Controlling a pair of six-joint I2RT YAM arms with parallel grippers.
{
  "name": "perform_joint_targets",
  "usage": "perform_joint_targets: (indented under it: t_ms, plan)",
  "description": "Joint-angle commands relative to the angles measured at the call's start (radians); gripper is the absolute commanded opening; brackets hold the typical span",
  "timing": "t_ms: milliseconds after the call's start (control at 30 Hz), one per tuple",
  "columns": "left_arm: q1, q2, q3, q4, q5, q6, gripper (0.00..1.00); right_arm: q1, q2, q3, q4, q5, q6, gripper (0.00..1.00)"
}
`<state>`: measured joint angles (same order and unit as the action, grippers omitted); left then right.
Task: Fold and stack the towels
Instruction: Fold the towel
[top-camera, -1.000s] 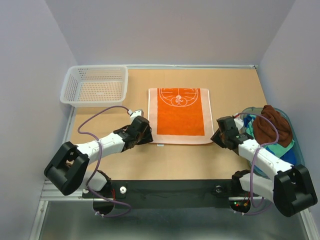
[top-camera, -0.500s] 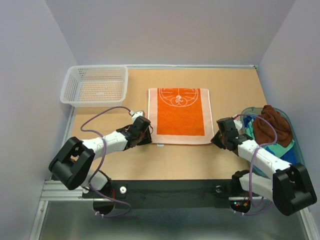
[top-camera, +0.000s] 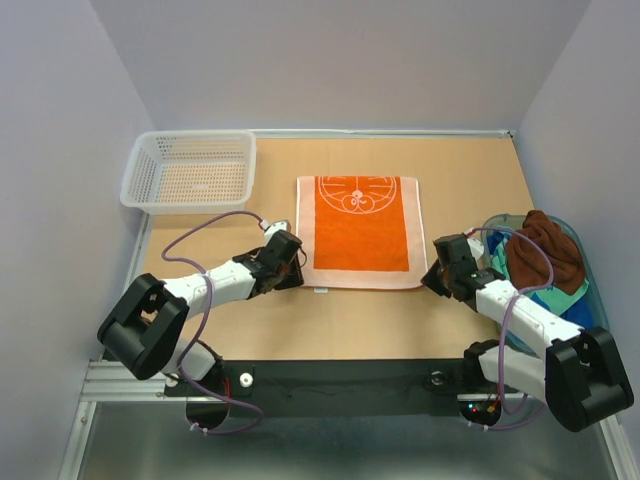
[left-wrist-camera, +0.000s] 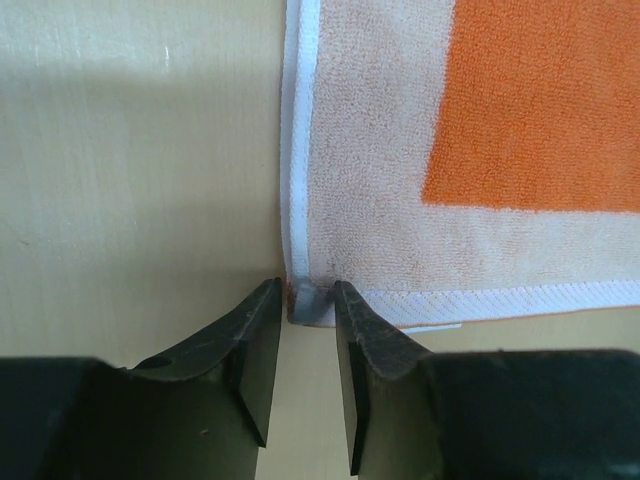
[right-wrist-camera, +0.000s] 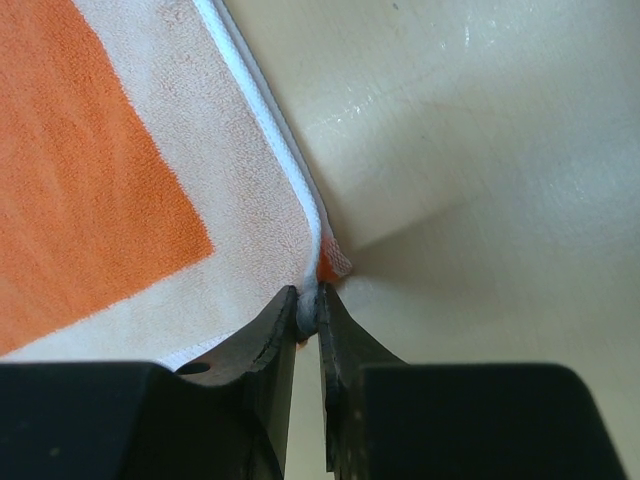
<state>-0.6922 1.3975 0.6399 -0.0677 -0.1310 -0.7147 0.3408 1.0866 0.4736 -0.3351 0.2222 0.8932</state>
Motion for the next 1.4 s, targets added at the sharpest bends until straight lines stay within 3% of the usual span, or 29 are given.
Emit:
perform_joint_targets:
  t_ms: [0,900,1033,1200,1367]
  plan:
    - [0.000,-0.041,0.050,-0.024,0.001,0.009,0.40,-0.005,-0.013,0.002,0.034,-0.007,-0.008,0.17]
    - [-0.020,0.029,0.044,-0.021,-0.030,-0.009,0.41,-0.006,-0.008,-0.009,0.056,-0.018,-0.013,0.18]
    - [-0.020,0.031,0.049,-0.020,-0.028,-0.008,0.36,-0.006,-0.007,-0.009,0.056,-0.020,-0.014,0.17]
    - [-0.021,0.017,0.064,-0.035,-0.025,-0.005,0.18,-0.006,-0.013,-0.010,0.057,-0.020,-0.016,0.18]
    - [-0.023,-0.009,0.093,-0.076,-0.045,0.004,0.16,-0.006,-0.019,-0.007,0.057,-0.021,-0.017,0.17]
